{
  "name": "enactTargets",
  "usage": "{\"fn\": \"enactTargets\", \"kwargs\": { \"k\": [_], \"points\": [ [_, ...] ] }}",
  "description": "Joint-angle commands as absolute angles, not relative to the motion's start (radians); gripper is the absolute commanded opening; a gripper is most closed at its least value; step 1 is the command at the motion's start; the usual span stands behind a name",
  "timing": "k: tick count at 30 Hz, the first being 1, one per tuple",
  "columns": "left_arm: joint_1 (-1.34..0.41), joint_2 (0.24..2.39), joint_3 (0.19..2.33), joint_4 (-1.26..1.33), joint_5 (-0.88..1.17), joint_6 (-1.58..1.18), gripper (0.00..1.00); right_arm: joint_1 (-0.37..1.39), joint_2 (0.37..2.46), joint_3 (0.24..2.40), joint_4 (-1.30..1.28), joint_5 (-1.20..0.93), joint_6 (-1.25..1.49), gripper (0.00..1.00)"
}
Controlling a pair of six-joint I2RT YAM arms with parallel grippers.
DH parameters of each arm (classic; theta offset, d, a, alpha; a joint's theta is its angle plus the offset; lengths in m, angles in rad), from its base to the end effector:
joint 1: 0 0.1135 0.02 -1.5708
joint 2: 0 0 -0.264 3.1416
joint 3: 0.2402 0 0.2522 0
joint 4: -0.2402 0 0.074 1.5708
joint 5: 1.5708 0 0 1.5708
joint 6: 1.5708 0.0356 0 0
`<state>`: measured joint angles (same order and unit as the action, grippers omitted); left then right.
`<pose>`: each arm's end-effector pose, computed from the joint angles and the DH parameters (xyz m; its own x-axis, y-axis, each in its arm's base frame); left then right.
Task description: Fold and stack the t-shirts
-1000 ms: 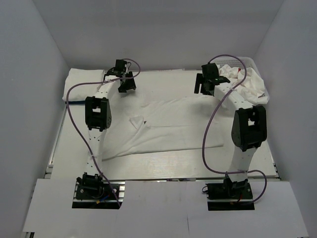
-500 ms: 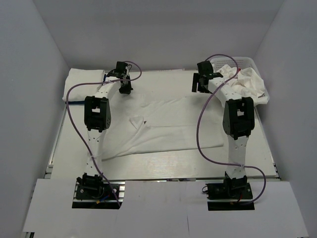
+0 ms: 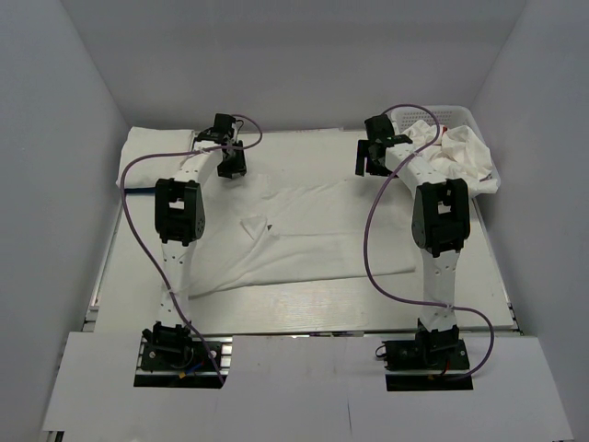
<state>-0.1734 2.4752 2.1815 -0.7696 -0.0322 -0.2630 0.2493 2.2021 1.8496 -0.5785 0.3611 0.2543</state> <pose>0.5248 -0.0908 0.1674 -0.8721 -0.1110 -0.4766 -0.0722 0.9924 -0.0992 0.4784 0.1088 0.2123 -0.7591 0.0496 -0.6491 0.1700 0.9776 -0.1241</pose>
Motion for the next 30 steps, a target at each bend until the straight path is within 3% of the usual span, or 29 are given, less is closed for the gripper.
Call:
{"fn": "enactTargets", "kwargs": {
  "k": [1, 5, 13, 15, 30],
  "points": [
    [-0.175, 2.375, 2.215, -0.785, 0.024, -0.265, 0.55, 0.250, 2.191, 1.882, -0.595, 0.353, 0.256, 0.90],
    [-0.175, 2.343, 2.204, -0.785, 0.083, -0.265, 0.61, 0.250, 2.184, 1.872, -0.595, 0.350, 0.255, 0.90],
    [-0.184, 2.301, 2.109, -0.810, 0.126, -0.193, 0.61, 0.252, 2.166, 1.845, -0.584, 0.351, 0.249, 0.90],
    [-0.184, 2.301, 2.083, -0.810, 0.126, -0.175, 0.54, 0.250, 2.164, 1.838, -0.575, 0.351, 0.247, 0.90],
    [-0.193, 2.390, 2.137, -0.796, -0.067, -0.137, 0.53, 0.249, 2.172, 1.844, -0.588, 0.353, 0.241, 0.90]
  ]
}}
